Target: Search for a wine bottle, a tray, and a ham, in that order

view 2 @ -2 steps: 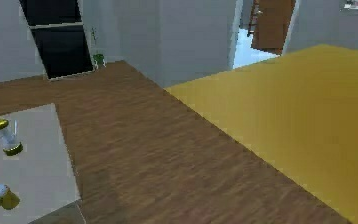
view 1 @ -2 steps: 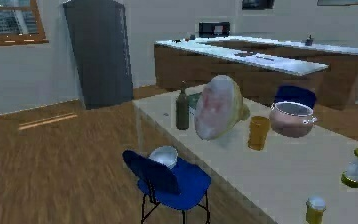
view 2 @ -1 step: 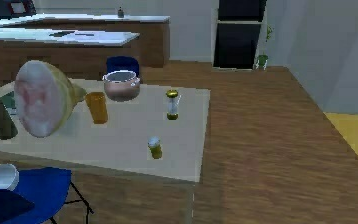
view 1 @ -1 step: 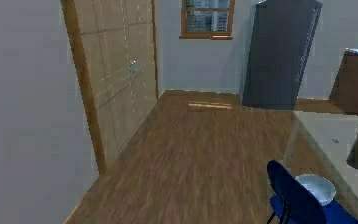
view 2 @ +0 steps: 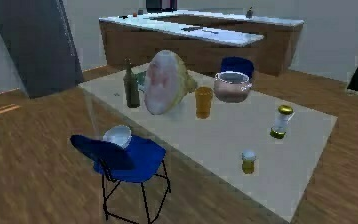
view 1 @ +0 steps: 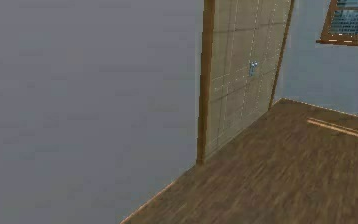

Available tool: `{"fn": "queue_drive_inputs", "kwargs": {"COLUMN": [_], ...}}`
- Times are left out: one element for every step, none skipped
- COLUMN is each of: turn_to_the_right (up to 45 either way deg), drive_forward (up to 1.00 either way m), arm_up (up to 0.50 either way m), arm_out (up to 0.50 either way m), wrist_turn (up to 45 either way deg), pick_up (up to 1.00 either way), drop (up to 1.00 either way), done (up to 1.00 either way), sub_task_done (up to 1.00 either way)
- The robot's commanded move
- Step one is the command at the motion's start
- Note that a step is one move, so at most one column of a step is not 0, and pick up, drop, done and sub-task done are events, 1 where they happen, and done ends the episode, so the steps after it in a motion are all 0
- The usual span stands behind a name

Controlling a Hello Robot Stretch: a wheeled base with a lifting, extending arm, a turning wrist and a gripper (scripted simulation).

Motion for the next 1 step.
{"fn": "queue_drive_inputs", "kwargs": {"turn_to_the_right": [0.0], "drive_forward": [0.60], "arm_up": [0.00], "arm_out": [0.00], "wrist_turn": [0.0], "pick_up": [0.00], "drop": [0.00], "done": [0.00], "sub_task_done": [0.00]}}
